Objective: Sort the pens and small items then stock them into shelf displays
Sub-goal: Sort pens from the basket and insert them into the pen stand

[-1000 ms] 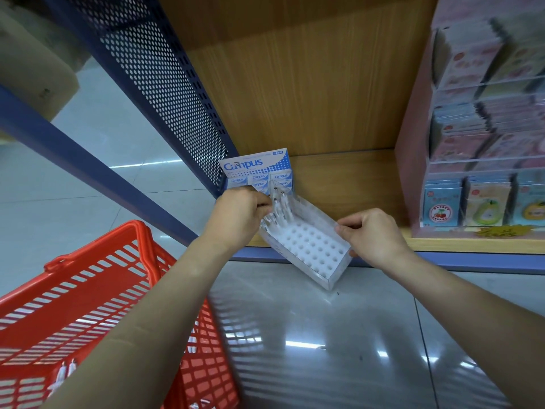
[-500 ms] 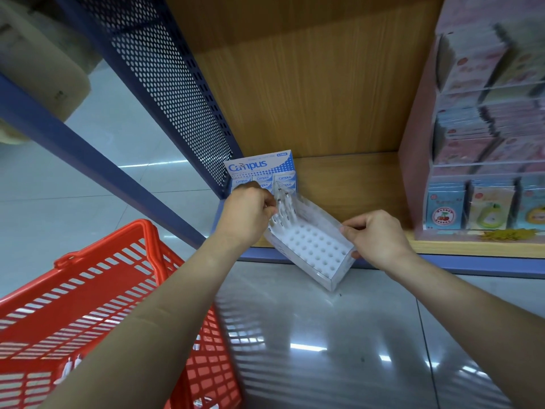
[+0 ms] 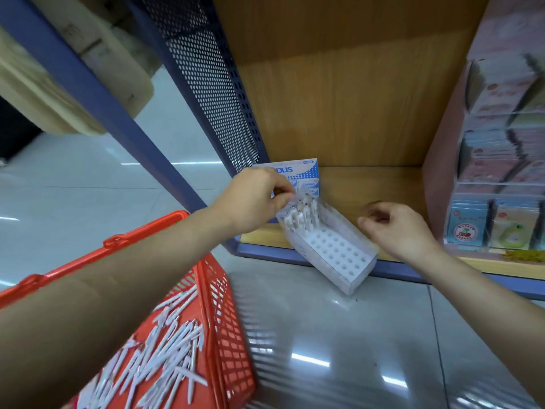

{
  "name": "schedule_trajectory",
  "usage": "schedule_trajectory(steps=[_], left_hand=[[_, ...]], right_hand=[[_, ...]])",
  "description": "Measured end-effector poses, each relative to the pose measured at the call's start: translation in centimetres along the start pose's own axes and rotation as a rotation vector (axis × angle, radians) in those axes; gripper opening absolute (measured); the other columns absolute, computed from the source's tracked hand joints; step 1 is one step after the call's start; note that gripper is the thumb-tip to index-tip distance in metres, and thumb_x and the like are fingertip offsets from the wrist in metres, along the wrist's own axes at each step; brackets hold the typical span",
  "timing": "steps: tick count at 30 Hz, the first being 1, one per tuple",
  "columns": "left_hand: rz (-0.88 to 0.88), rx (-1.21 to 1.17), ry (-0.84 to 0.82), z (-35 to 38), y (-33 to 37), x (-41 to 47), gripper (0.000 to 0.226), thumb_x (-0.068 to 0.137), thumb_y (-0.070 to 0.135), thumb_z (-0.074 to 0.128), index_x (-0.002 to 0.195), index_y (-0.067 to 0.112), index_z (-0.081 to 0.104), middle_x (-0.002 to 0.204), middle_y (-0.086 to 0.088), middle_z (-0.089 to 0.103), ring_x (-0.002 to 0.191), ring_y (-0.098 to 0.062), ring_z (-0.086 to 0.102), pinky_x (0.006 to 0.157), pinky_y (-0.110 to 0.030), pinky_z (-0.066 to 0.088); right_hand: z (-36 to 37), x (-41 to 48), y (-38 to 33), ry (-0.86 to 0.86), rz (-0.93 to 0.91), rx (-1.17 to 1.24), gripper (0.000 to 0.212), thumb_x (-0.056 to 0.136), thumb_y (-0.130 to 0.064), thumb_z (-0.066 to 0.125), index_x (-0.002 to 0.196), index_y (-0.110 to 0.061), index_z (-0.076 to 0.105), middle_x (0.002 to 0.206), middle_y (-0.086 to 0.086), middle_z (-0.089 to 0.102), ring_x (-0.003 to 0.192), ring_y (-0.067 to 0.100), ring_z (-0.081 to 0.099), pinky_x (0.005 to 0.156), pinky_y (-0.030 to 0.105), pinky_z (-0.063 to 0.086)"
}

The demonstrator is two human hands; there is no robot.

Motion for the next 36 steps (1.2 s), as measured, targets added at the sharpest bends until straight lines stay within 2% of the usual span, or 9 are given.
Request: schedule_trajectory(steps=[6,8,14,17,20,25,27,30,36], left_hand=[[-0.001,0.019,-0.034,-4.9,-2.4,-4.3,0.014,0.09,0.025,0.061,0.091,0.019,0.073,0.073,0.01,0.069,0.067,-0.007,0.06,0.067,-0.025,0.046],[-0.019,0.049,-0.049,-5.7,-4.0,-6.3,0.011,0.089,0.024,0.061,0.09,0.021,0.072,0.062,0.015,0.061,0.061,-0.001,0.056,0.06,-0.014,0.042],[-0.116,0.021,0.006,-7.2,-9.9,-13.6,0.012,0.088,0.028,0.062,0.087,0.021,0.073,0.066,0.011,0.066,0.065,-0.006,0.058,0.059,-0.017,0.042],[-0.264,-0.078,0.064,-6.4,-14.3,-18.2,0.013,0.086,0.03,0.064,0.084,0.02,0.073,0.056,0.022,0.059,0.06,0.007,0.056,0.058,-0.009,0.038],[-0.381,-0.178,0.09,-4.6,-18.2,-22.6,0.01,0.086,0.025,0.063,0.081,0.022,0.072,0.054,0.018,0.058,0.055,0.009,0.053,0.057,-0.018,0.039],[-0.494,-0.202,0.003,-0.3,-22.8,-28.0,0.011,0.087,0.023,0.063,0.078,0.024,0.07,0.054,0.019,0.055,0.053,0.007,0.051,0.056,-0.016,0.035],[-0.494,-0.187,-0.088,2.1,-23.9,-29.4,0.011,0.087,0.021,0.061,0.083,0.022,0.072,0.062,0.013,0.062,0.058,0.0,0.056,0.058,-0.018,0.036],[-0.488,-0.124,-0.243,6.4,-25.6,-31.3,0.017,0.085,0.022,0.056,0.094,0.021,0.071,0.089,0.001,0.071,0.085,-0.016,0.064,0.07,-0.024,0.042],[-0.453,0.093,-0.436,14.2,-27.0,-34.2,0.034,0.088,0.026,0.051,0.117,0.008,0.049,0.118,-0.015,0.049,0.113,-0.031,0.043,0.096,-0.038,0.034]], right_hand=[[-1.7,-1.0,-5.1,0.019,-0.171,-0.06,0.028,0.09,-0.026,0.062,0.115,-0.017,0.069,0.115,-0.001,0.069,0.106,0.015,0.062,0.093,0.028,0.045],[-1.7,-1.8,-8.0,-0.006,-0.262,-0.032,0.021,0.089,-0.022,0.065,0.108,-0.019,0.071,0.105,-0.005,0.071,0.099,0.011,0.063,0.089,0.025,0.045],[2.1,-6.4,-19.1,-0.306,-0.541,0.034,0.015,0.086,-0.029,0.066,0.099,-0.026,0.07,0.091,-0.01,0.07,0.08,0.002,0.065,0.077,0.023,0.051],[6.0,-10.1,-24.3,-0.465,-0.687,-0.096,0.018,0.086,-0.035,0.066,0.102,-0.026,0.07,0.088,-0.01,0.069,0.076,0.001,0.063,0.067,0.011,0.045],[11.1,-13.6,-27.5,-0.588,-0.807,-0.312,0.029,0.086,-0.041,0.064,0.112,-0.028,0.066,0.092,-0.012,0.068,0.08,0.004,0.063,0.074,0.017,0.048],[21.3,-16.9,-29.5,-0.698,-0.923,-0.529,0.039,0.09,-0.041,0.062,0.124,-0.023,0.058,0.108,-0.005,0.068,0.096,0.012,0.062,0.076,0.018,0.04],[25.8,-17.3,-28.6,-0.713,-0.934,-0.596,0.041,0.09,-0.04,0.062,0.125,-0.021,0.057,0.113,-0.001,0.067,0.101,0.019,0.062,0.08,0.026,0.042],[31.9,-17.0,-25.7,-0.734,-0.881,-0.732,0.046,0.089,-0.039,0.062,0.13,-0.019,0.053,0.124,0.006,0.063,0.114,0.027,0.058,0.088,0.033,0.046],[39.4,-16.0,-19.4,-0.85,-0.705,-0.79,0.072,0.087,-0.036,0.067,0.148,-0.023,0.03,0.15,0.006,0.039,0.136,0.025,0.039,0.108,0.033,0.036]])
Point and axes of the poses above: each hand's wrist, its own x-axis towards the middle knuckle, its own z-axis out of the palm, y = z × x, the point moved 8 cm from there along x, towards the middle knuckle
